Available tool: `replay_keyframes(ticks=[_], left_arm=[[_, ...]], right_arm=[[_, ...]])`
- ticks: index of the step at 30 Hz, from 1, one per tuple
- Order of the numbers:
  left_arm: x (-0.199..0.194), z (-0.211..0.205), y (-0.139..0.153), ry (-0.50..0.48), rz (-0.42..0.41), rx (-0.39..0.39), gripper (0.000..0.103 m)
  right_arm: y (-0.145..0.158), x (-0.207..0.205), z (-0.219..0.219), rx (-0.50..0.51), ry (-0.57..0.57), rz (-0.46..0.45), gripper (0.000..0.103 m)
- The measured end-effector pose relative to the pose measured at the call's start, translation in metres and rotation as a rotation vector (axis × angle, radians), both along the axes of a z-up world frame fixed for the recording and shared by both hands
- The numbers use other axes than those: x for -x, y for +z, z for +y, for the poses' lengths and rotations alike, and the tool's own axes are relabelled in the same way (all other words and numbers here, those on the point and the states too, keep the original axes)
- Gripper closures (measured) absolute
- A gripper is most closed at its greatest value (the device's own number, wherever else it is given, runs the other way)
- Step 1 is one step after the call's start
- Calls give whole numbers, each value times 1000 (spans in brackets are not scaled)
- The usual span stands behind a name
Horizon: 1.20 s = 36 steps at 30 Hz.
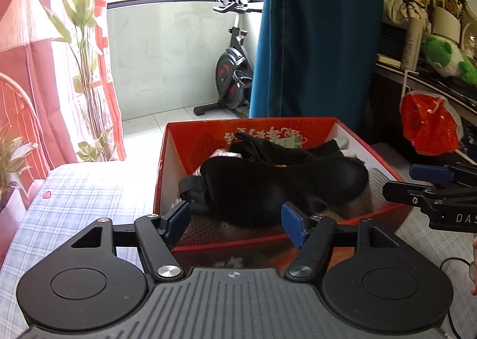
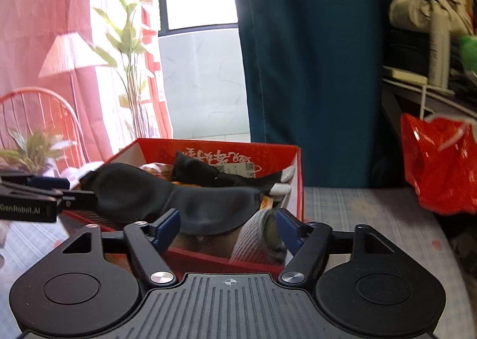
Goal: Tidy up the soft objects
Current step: 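Move both tools to the clear bag of green cables on the table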
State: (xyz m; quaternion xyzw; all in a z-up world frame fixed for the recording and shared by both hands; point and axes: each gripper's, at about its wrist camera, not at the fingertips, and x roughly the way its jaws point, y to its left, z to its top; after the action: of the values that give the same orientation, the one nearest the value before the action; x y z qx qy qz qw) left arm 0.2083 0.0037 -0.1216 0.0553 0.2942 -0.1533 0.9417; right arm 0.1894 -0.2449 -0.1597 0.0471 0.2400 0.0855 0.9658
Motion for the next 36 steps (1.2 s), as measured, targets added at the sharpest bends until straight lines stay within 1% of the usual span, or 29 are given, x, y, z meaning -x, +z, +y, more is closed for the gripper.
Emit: replay_keyframes(ticks=[3, 6, 12, 14, 15, 17, 18, 21, 28, 32, 36], left_arm=[[21, 6, -3, -37, 10, -12, 33], [42, 15, -12, -63, 34, -12, 33], [75, 30, -50, -90, 137, -13, 34], [82, 34, -64, -94, 171, -4, 39], [85, 37, -71, -86, 190, 10, 46], [88, 42, -85, -79, 237, 40, 54], [89, 44, -91, -78, 257, 53, 56], [90, 48, -104, -66, 293, 69, 56], [89, 49, -116, -74, 320, 95, 56], [89, 44, -119, -82, 315, 81, 57], [85, 34, -119, -81, 315, 93, 57]], right_arm=[[-3, 21, 5, -16, 6, 1, 32], [-12, 43, 11, -21, 24, 12, 32], [-46, 71, 28, -30, 72, 112, 32], [-60, 78, 36, -14, 93, 155, 32], [-67, 81, 40, -7, 104, 176, 33], [-77, 85, 47, 1, 122, 208, 33], [-81, 87, 51, 4, 132, 221, 33], [-88, 87, 61, 24, 169, 256, 33], [-103, 83, 82, 90, 253, 323, 33], [-104, 83, 84, 87, 264, 315, 32], [-108, 82, 80, 77, 259, 312, 31]])
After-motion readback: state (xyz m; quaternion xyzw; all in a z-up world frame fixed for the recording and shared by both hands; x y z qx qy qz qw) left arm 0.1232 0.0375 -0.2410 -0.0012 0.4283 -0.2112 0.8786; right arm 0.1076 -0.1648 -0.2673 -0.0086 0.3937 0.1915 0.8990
